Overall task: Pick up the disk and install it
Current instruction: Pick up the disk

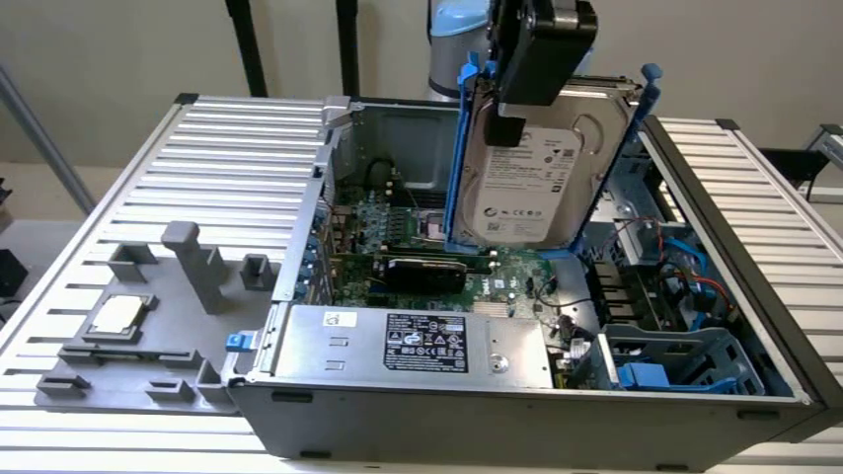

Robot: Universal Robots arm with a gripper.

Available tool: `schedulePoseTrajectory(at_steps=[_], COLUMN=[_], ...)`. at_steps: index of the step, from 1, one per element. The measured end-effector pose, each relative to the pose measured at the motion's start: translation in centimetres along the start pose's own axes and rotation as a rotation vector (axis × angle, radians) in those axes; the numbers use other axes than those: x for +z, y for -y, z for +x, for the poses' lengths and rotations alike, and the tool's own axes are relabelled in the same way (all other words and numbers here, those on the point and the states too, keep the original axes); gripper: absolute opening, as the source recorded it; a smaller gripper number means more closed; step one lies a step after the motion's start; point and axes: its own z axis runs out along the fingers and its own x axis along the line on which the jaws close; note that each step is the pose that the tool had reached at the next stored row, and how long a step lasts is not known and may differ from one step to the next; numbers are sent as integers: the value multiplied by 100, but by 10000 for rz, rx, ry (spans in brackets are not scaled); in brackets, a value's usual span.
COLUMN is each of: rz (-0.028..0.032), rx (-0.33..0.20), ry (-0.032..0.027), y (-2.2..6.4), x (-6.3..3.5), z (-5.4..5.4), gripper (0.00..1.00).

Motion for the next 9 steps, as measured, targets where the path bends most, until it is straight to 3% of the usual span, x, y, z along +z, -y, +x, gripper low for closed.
schedulePoseTrajectory(at_steps=[9], rz=[0], rx=[-1], ry=[0], y=[368], x=[-4], z=[138], gripper=[33])
